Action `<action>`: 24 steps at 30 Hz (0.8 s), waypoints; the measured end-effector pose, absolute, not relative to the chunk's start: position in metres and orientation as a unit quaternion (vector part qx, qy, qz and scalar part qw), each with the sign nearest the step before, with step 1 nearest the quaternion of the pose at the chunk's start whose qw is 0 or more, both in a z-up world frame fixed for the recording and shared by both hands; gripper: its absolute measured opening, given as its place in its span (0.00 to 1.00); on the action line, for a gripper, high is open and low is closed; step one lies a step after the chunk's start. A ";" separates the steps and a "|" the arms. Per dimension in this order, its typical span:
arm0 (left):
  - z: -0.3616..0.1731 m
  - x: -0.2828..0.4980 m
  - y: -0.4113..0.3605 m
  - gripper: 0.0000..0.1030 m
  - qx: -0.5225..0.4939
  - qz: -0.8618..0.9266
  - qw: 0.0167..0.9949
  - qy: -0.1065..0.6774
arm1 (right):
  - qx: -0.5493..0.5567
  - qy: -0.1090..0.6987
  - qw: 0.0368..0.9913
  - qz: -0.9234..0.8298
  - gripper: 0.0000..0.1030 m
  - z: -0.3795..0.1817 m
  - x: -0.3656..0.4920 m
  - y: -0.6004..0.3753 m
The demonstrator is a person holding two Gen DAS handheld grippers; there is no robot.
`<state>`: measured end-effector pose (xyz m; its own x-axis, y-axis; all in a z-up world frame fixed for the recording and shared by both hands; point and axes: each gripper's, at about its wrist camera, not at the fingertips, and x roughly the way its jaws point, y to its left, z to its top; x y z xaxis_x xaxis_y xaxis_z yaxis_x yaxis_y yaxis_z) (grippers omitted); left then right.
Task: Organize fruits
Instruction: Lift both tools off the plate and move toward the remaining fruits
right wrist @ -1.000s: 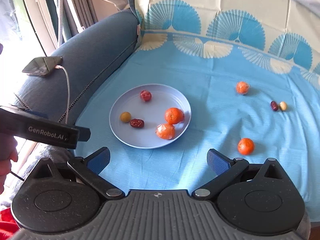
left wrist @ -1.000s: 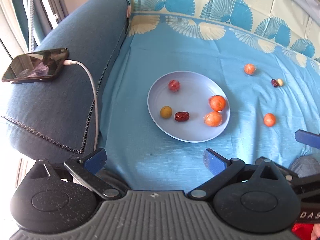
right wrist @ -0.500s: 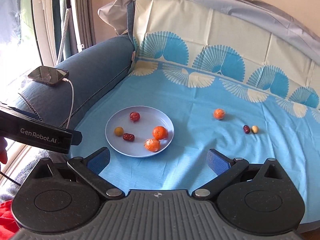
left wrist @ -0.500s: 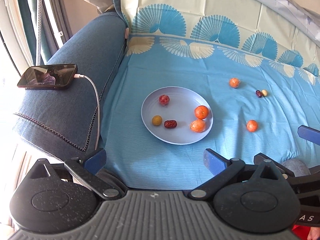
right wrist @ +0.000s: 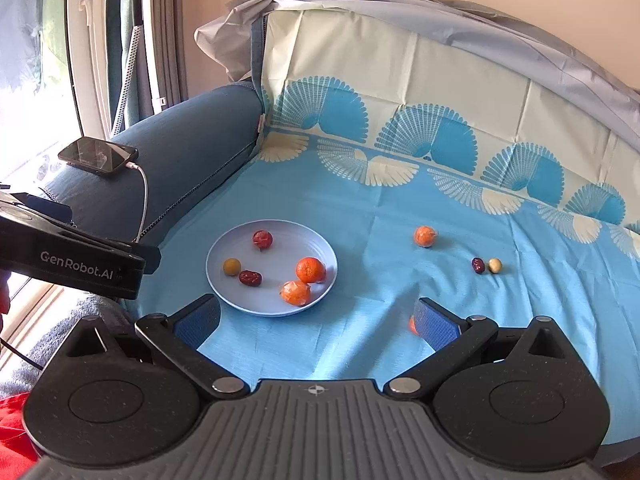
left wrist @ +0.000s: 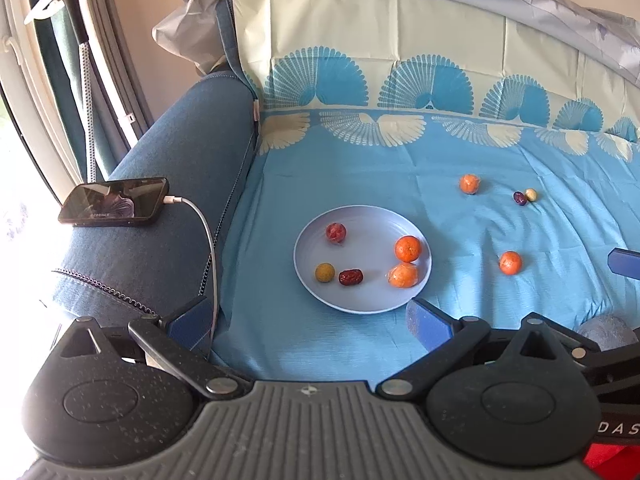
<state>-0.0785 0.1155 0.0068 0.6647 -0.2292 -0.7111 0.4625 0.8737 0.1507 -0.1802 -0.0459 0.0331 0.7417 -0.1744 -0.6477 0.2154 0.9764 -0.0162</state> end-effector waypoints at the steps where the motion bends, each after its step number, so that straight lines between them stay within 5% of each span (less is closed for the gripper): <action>1: 0.007 -0.078 0.116 1.00 0.162 -0.192 0.900 0.357 | 0.031 0.344 0.933 -0.106 0.99 0.033 -0.180 -0.046; 24: 0.005 -0.016 0.092 1.00 0.250 -0.333 0.874 0.251 | 0.033 0.408 0.902 -0.136 0.99 0.009 -0.136 -0.045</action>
<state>-0.0164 0.0919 0.0054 0.6514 -0.4568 -0.6058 0.7083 0.6524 0.2696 -0.1361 -0.0451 0.0090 0.6306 -0.2182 -0.7448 0.2715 0.9610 -0.0517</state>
